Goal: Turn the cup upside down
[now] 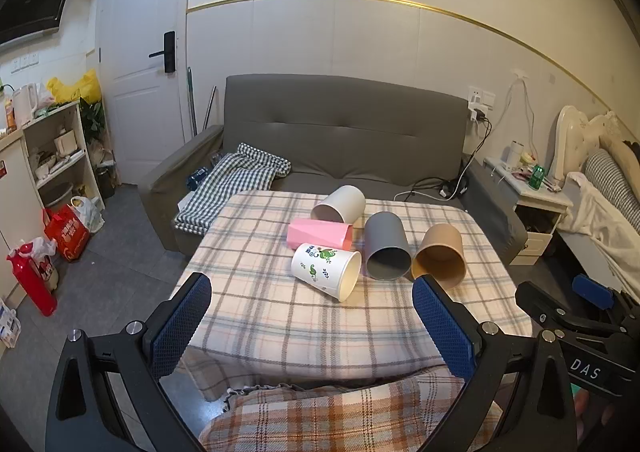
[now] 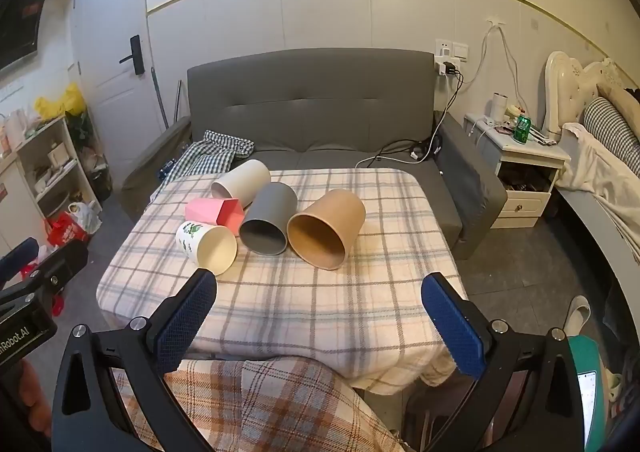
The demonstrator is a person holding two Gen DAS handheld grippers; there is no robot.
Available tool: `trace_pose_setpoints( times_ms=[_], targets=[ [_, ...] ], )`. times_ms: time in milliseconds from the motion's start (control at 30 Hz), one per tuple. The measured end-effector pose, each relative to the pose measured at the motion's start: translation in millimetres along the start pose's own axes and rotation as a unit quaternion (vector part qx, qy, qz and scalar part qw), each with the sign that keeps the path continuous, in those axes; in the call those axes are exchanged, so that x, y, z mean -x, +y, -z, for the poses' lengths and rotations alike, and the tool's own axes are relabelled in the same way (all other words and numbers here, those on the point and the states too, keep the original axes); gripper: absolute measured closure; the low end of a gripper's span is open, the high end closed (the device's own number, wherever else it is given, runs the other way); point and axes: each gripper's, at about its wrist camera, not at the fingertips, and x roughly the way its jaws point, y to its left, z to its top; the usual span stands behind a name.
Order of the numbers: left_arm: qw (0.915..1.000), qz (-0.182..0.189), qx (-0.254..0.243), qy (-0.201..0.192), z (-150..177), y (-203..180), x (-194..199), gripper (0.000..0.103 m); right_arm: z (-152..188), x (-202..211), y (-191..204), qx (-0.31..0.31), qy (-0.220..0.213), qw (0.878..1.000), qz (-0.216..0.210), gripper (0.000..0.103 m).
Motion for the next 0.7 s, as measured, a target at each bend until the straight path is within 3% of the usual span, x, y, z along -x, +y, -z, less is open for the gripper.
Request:
trace_pose_setpoints(
  times_ms=[700],
  targets=[
    [1.0000, 0.000, 0.003, 0.004, 6.8, 1.3, -4.9, 0.000, 3.7, -4.7, -0.3, 0.000, 0.004, 1.000, 0.000, 0.000]
  ],
)
